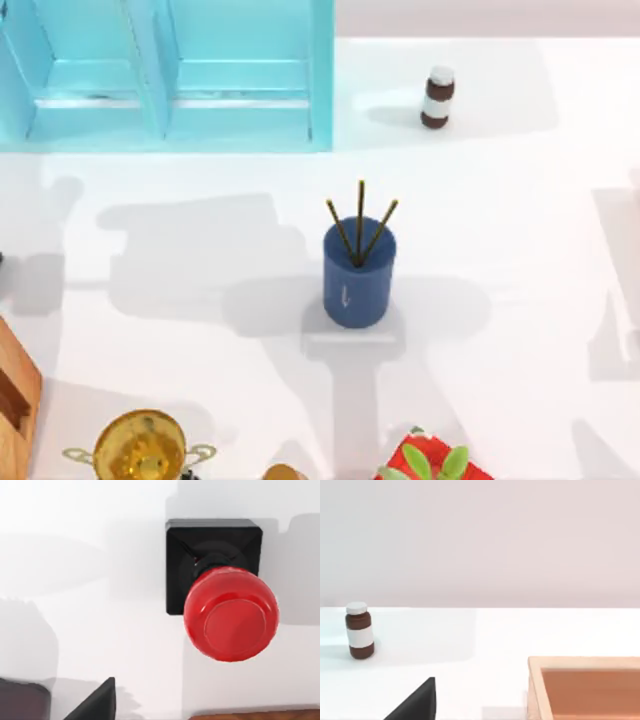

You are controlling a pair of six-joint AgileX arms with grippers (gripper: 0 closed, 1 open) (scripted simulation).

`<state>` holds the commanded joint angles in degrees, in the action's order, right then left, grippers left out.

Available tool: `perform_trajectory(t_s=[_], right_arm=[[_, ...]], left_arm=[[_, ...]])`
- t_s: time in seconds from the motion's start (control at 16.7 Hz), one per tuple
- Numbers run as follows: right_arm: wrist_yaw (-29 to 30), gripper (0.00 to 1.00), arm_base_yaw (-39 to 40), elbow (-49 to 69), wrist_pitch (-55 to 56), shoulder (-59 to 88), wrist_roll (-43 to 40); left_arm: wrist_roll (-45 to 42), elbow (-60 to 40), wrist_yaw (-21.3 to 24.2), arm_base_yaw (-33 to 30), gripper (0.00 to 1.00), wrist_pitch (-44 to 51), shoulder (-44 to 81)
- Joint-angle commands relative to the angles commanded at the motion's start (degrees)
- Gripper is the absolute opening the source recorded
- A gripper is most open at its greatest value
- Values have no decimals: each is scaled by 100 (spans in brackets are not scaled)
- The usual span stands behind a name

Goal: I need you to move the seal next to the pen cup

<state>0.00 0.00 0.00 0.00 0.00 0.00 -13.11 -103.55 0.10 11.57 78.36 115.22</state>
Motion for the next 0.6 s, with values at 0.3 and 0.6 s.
perform_trajectory(t_s=[0.3,0.6], right_arm=[[0,100,0,0,0,0,0],[0,100,0,0,0,0,0]], left_arm=[[11,103,0,-20,100,-104,11],[-2,1060,2,-1,100,-1289,175]])
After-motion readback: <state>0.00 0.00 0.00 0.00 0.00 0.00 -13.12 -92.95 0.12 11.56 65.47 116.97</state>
